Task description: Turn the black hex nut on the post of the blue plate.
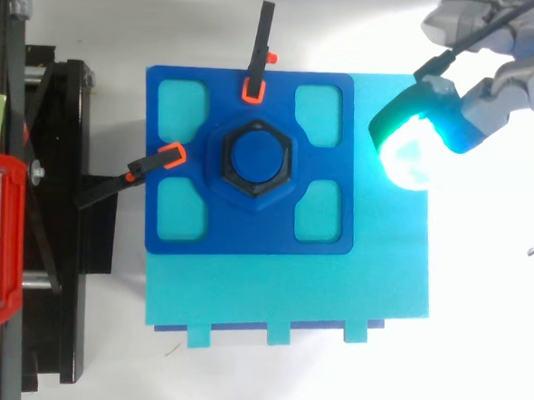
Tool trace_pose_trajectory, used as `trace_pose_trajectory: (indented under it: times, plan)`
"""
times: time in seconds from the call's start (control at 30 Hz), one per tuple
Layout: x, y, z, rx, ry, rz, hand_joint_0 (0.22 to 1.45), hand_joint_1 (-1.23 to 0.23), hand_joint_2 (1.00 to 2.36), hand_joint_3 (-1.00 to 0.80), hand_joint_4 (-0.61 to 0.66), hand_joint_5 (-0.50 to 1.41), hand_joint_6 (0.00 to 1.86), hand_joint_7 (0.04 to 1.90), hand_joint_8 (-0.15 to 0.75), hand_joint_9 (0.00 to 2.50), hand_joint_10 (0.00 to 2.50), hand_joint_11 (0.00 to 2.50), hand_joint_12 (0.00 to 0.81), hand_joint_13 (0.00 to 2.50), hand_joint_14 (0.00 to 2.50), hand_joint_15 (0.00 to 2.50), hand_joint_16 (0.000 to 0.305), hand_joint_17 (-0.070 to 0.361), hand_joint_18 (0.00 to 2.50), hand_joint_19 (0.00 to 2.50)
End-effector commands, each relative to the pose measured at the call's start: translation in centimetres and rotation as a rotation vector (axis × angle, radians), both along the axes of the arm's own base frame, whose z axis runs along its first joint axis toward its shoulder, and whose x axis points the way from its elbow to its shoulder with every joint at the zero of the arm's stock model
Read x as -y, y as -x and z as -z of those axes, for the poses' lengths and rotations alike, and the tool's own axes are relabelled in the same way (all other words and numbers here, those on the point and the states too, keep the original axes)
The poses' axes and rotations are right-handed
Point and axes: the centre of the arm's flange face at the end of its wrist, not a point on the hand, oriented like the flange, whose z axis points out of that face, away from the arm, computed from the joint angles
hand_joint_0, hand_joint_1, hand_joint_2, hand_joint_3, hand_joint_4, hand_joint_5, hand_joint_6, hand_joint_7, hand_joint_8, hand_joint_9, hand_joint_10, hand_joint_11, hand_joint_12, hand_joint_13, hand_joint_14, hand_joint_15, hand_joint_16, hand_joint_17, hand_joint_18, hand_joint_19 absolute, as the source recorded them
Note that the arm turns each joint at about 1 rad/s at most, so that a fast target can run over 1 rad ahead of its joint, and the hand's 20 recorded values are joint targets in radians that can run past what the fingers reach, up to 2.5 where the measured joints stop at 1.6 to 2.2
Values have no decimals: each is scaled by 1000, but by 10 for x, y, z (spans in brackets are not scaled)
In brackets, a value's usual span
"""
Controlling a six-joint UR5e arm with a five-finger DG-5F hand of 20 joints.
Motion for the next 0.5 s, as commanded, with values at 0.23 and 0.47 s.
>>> trace_pose_trajectory:
  times: [0.23,0.47]
  plan:
    - [0,0,0,1,0,0,450,-472,1000,-500,51,-234,501,557,160,0,0,0,369,0,0,0,61,137,0,33]
    - [0,0,0,1,0,0,451,-468,1000,-500,54,-234,501,569,160,0,0,0,368,0,0,0,61,137,0,46]
